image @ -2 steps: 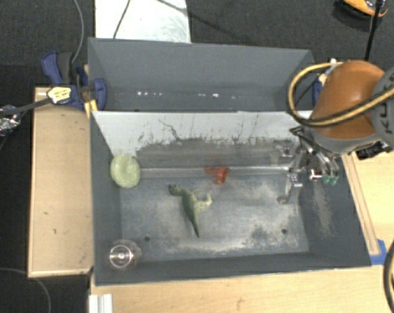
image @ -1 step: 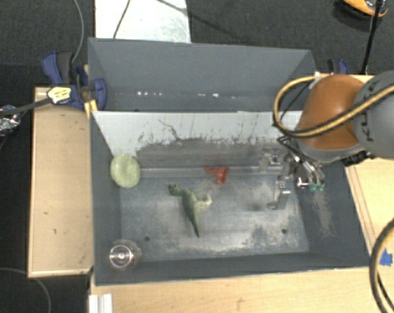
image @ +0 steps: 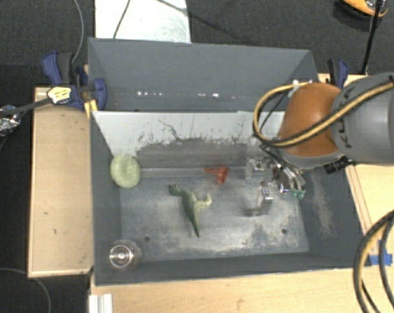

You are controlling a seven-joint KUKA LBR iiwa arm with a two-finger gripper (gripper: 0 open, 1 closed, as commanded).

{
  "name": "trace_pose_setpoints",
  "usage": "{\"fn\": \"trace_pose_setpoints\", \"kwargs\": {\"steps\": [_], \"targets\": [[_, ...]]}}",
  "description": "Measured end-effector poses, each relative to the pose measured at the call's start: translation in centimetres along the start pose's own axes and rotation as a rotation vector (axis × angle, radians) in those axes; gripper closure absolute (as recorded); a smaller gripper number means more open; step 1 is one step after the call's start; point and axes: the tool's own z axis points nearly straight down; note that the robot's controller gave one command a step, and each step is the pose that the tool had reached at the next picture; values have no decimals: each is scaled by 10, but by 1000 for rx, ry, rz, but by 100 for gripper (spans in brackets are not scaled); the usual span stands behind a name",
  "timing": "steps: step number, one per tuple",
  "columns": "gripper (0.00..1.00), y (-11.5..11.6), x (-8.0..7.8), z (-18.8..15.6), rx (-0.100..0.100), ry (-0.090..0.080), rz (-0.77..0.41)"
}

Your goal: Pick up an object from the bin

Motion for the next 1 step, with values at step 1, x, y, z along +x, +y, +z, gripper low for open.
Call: {"fn": "trace_pose_setpoints", "kwargs": {"steps": [1], "targets": [[0, 19, 0, -1, -1, -4, -6]]}}
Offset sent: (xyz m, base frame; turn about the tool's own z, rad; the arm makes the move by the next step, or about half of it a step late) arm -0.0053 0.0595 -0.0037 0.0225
